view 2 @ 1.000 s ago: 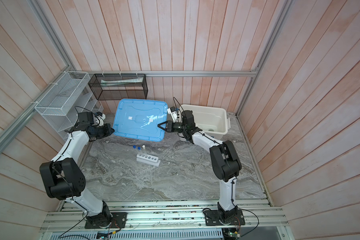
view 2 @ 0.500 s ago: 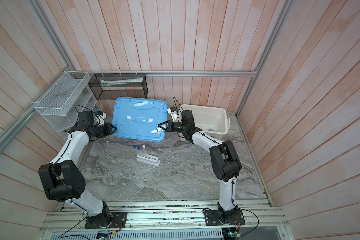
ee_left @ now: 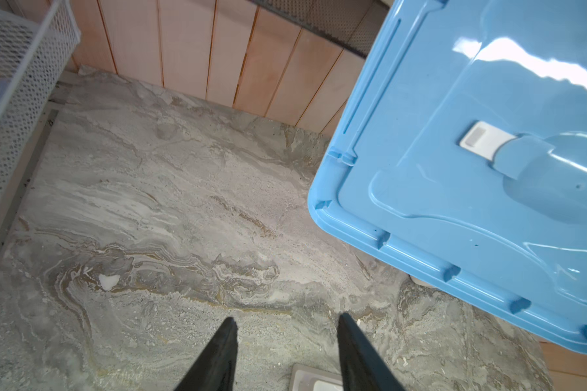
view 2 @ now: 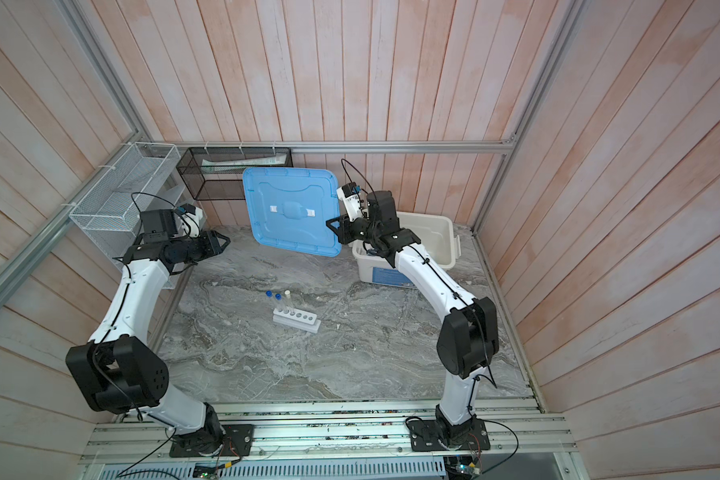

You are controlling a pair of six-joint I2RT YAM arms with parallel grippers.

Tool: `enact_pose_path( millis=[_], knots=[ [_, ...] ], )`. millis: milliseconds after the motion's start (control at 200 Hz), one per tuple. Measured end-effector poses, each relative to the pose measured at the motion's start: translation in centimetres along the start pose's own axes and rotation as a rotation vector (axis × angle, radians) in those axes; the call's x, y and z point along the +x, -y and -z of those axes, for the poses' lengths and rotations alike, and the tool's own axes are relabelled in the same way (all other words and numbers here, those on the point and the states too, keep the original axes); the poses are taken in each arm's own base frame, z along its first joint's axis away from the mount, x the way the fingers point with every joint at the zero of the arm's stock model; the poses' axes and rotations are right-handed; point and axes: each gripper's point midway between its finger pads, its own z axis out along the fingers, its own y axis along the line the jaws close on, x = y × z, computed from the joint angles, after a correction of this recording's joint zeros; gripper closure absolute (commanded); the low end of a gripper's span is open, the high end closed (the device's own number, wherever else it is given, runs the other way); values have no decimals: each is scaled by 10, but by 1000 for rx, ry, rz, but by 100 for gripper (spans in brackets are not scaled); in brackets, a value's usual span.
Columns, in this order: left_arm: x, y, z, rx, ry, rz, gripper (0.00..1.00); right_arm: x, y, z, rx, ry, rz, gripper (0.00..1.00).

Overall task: Organize the chemistry lab equipment
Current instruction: 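Raise the blue lid upright with both grippers, lifting it off the table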

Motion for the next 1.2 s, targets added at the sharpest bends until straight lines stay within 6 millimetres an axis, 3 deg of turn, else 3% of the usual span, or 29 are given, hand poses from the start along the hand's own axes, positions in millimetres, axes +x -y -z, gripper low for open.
enact_pose_path(
  millis=[140, 195, 335, 460, 565, 720, 820, 950, 1080, 1200],
  knots=[
    [-33, 31, 27, 29, 85, -41, 45, -26, -8, 42, 115, 31, 149, 97],
    [-41, 47, 36, 51, 115, -56, 39, -38, -12, 60, 180, 50, 219, 97],
    [-48, 82, 49, 121, 150, -53, 36, -62, -34, 100, 326, 109, 398, 97],
    [-52, 112, 48, 200, 166, -31, 35, -67, -44, 122, 477, 123, 550, 97],
    [-55, 134, 47, 268, 179, 6, 35, -55, -35, 123, 613, 87, 666, 97],
    [-67, 159, 48, 354, 215, 106, 36, -15, -10, 110, 773, -50, 821, 97],
    [-73, 175, 48, 425, 228, 180, 35, 0, -4, 107, 838, -103, 911, 97],
    [-65, 206, 31, 529, 186, 274, 35, -4, -10, 107, 889, -90, 996, 98],
    [-45, 237, -2, 624, 86, 359, 35, -18, -19, 111, 933, -35, 1035, 100],
    [-33, 242, -29, 647, 19, 436, 34, -18, -23, 112, 963, -21, 1063, 100]
  ],
)
